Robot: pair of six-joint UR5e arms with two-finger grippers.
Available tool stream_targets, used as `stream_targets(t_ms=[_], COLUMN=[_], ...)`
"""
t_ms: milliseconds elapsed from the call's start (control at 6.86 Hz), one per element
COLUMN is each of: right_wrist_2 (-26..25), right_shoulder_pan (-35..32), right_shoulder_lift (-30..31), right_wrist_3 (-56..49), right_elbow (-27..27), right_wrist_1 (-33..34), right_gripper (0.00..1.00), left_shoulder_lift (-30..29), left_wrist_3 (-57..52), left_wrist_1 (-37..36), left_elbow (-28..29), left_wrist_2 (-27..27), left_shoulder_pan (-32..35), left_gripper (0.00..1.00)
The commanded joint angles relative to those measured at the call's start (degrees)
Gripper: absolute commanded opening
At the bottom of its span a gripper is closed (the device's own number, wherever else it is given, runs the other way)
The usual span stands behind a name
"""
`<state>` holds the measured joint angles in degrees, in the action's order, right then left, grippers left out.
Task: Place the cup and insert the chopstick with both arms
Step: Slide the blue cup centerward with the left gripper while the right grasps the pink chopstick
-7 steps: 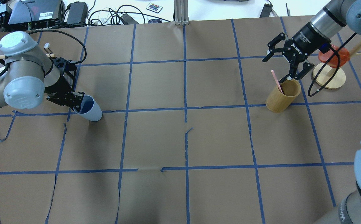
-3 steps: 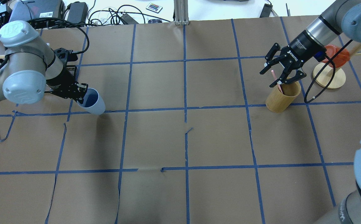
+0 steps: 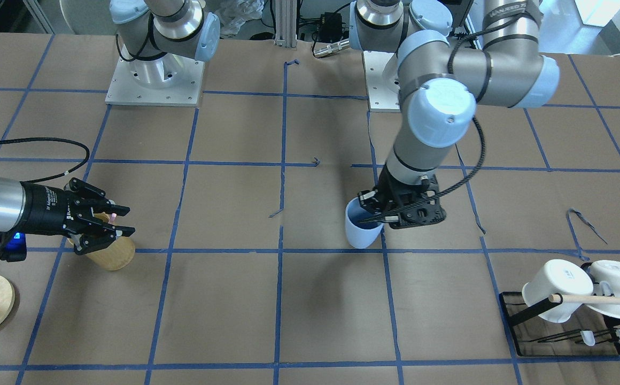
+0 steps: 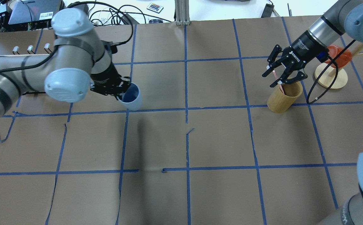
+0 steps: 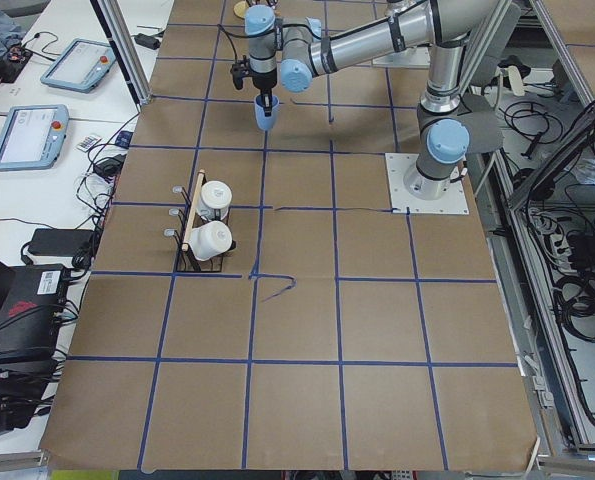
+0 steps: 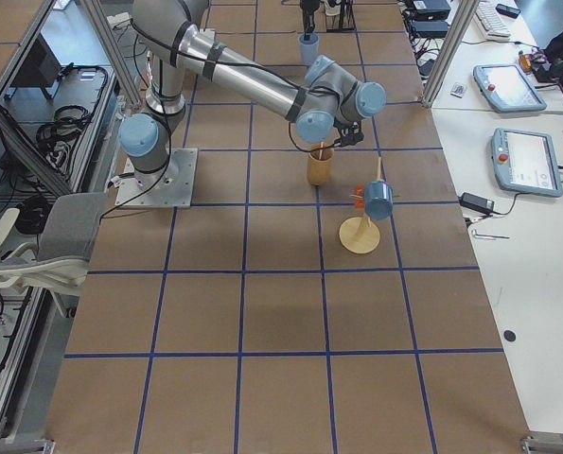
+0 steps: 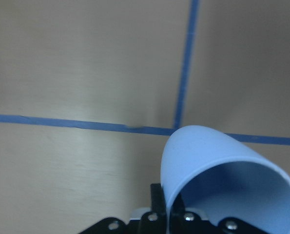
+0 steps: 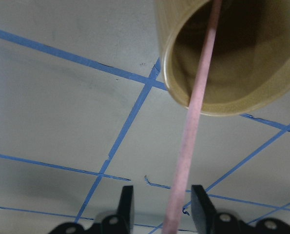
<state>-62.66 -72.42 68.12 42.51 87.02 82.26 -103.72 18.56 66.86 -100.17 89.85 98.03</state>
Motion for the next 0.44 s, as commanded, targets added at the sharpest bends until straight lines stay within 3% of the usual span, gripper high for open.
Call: stream_targets(t_ms=[0,146,292], right_wrist_2=[-0.36,-0.53,-1.15], right_shoulder_pan=[0.09,0.09,0.43], right_shoulder_lift=[0.17,0.17,0.17], right_wrist_3=[0.03,0.03,0.03], right_elbow=[-0.10,-0.18,-0.18], right_wrist_1=[-0.17,-0.08,-0.52], right_gripper=[0.45,0.40,0.25], left_shoulder_lift=[-3.93,-6.30,-9.02], left_wrist_3=[12.69,12.29,13.51], left_wrist_1=[-0.93,-3.90,-3.93], left_elbow=[3.57,6.45,9.87], left_wrist_2=[-0.11,-1.07,-2.30], left_shoulder_pan=[8.03,8.31,8.40], left_gripper=[0.00,0.00,0.00])
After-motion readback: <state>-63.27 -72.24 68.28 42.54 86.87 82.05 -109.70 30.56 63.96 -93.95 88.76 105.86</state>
